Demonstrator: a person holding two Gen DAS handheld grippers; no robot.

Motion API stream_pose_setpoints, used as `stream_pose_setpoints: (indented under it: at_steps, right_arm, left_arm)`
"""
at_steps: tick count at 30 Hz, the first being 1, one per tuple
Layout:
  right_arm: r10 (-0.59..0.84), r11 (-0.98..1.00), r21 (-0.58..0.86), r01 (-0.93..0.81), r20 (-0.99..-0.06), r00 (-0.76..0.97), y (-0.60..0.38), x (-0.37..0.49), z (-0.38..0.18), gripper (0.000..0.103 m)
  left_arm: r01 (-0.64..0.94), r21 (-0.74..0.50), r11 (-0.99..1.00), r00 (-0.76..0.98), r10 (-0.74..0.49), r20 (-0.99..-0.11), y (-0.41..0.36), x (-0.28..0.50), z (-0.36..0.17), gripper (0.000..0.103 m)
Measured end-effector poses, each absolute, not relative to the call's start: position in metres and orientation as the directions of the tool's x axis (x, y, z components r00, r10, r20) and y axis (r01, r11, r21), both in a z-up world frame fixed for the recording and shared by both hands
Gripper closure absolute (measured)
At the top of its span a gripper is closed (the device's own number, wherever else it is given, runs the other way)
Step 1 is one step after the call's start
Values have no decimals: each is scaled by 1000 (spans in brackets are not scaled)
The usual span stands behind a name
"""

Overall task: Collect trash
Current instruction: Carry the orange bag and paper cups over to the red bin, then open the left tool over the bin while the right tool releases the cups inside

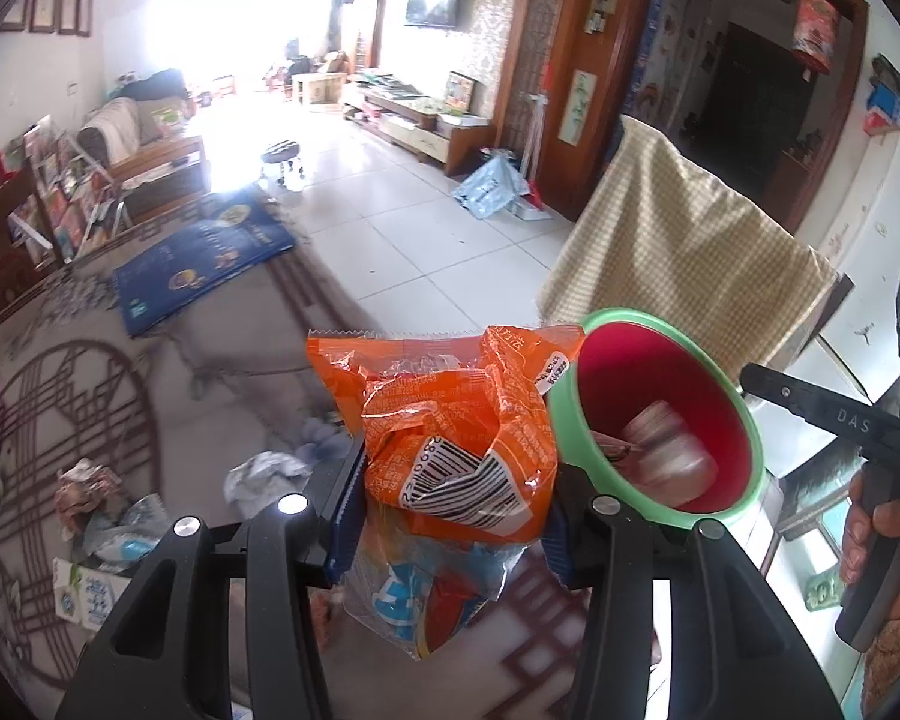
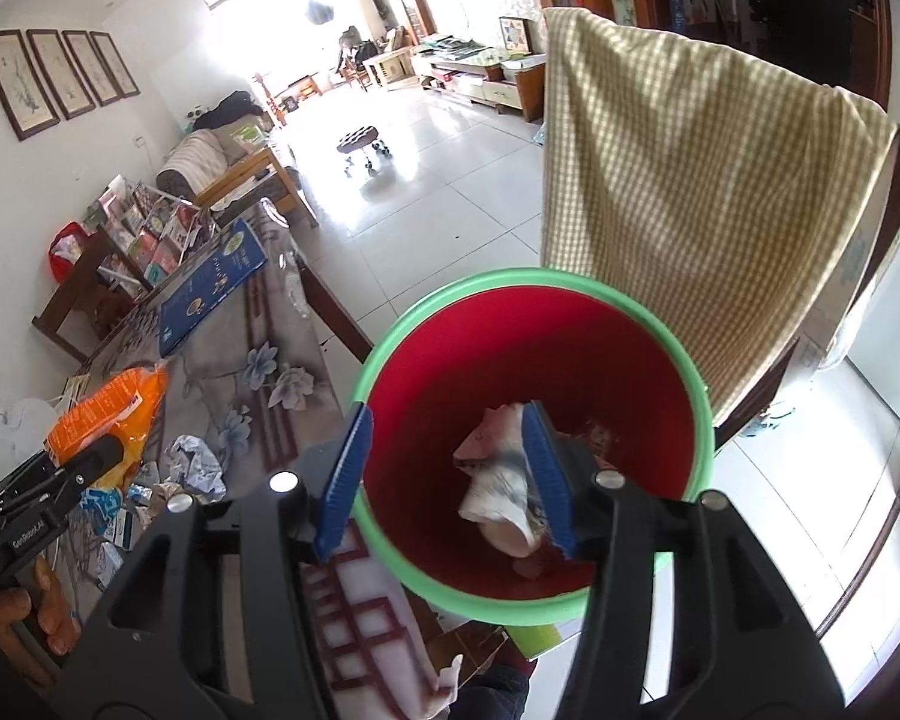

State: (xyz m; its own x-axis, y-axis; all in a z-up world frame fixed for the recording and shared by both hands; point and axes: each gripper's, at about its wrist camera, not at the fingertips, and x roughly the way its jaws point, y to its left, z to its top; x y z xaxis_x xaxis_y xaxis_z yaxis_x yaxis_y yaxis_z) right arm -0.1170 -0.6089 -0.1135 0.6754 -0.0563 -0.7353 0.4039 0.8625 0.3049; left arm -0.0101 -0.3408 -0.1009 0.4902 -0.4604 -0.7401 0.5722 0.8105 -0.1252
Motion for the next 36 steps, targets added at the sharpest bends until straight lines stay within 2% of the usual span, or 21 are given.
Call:
stream_pose_setpoints:
  at_steps: [17, 19, 22, 24, 29, 36]
  right_arm:
    - [-230, 790, 251, 559, -723, 651, -657, -170, -101, 42]
    - [-255, 776, 241, 582, -724, 640, -662, -179, -100, 41]
    - [-280, 753, 240, 613, -727, 627, -667, -189, -100, 40]
    - [-293, 739, 240, 630, -728, 620, -671, -197, -101, 40]
    - [-299, 733, 245, 635, -722, 624, -672, -200, -98, 40]
    - [-238, 782, 247, 573, -730, 640, -653, -173, -100, 40]
  left_arm:
    - [799, -171, 576, 273, -602, -751, -475, -30, -115, 57]
    - [817, -167, 552, 259, -609, -750, -488, -34, -116, 52]
    - [835, -166, 524, 242, -622, -745, -498, -37, -115, 40]
    - [839, -166, 518, 244, -631, -736, -499, -40, -113, 34]
    - [824, -192, 534, 248, -644, -724, -486, -39, -107, 32]
    - [757, -211, 619, 309, -623, -719, -436, -28, -104, 30]
